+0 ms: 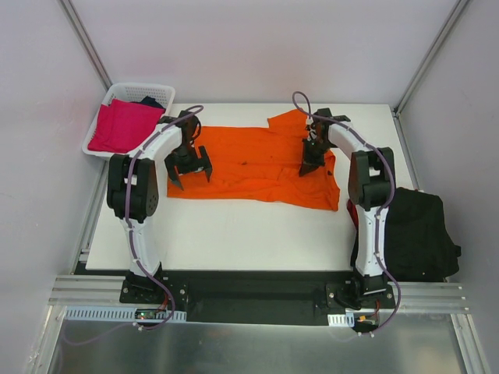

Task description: Fold and stack the t-shirts

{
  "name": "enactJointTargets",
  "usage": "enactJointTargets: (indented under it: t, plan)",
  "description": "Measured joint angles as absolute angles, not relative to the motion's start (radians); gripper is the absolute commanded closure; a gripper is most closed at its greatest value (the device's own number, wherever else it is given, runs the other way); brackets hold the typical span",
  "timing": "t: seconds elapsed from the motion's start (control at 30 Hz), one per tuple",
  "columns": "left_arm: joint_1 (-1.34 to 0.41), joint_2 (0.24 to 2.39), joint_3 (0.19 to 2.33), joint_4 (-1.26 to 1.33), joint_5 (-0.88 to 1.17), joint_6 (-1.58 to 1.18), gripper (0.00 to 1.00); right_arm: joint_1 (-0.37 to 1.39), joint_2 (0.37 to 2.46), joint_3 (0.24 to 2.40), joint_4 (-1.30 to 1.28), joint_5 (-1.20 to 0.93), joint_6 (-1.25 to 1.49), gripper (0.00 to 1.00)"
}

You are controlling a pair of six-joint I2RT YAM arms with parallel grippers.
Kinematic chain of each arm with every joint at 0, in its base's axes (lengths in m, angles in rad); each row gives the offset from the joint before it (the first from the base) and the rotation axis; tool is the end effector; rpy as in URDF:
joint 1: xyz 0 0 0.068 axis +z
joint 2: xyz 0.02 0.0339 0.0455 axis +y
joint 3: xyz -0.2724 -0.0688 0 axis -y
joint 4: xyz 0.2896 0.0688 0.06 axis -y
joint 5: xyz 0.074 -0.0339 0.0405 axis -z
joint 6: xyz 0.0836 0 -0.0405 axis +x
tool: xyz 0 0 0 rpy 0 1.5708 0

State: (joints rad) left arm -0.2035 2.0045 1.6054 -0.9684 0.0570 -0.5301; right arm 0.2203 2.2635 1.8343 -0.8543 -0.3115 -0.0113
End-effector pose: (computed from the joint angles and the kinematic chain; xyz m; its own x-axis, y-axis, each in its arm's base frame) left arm 0.4460 -0.0969 0.1492 -0.9353 -0.3224 -0.1460 -0.3012 0.9417 -0.1502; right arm 0.5075 0.1399 0.1099 -0.9325 -0.2198 -0.2867 -0.3033 0.9075 0.2907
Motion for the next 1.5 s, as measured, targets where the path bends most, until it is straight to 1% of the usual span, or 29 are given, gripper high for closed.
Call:
enactJointTargets:
  t: [0.27, 0.57, 0.67, 0.83, 1.0, 1.23, 1.5]
  plan:
    - [-0.204, 2.004, 1.605, -0.974, 0.048, -0.522, 0.05, 0.22, 2.321, 1.905, -0.849, -0.315, 0.028, 0.97]
    - [-0.203, 2.012, 1.638, -0.985, 0.049, -0.513, 0.04, 0.217, 2.321, 1.912, -0.838, -0.316, 0.05, 0.95]
    - [-0.203, 2.041, 1.695, -0.985, 0.052, -0.513, 0.06, 0.214, 2.279, 1.876, -0.83, -0.319, 0.05, 0.95]
    - [-0.203, 2.132, 1.782, -0.973, 0.061, -0.513, 0.07, 0.212, 2.145, 1.761, -0.824, -0.328, 0.047, 0.95]
    - [-0.203, 2.202, 1.796, -0.957, 0.072, -0.514, 0.07, 0.212, 2.052, 1.634, -0.826, -0.331, 0.04, 0.95]
    - [-0.192, 2.202, 1.729, -0.929, 0.075, -0.519, 0.07, 0.211, 2.043, 1.504, -0.825, -0.331, 0.028, 0.95]
    - [-0.168, 2.131, 1.612, -0.897, 0.078, -0.532, 0.06, 0.206, 2.043, 1.442, -0.808, -0.37, 0.023, 0.95]
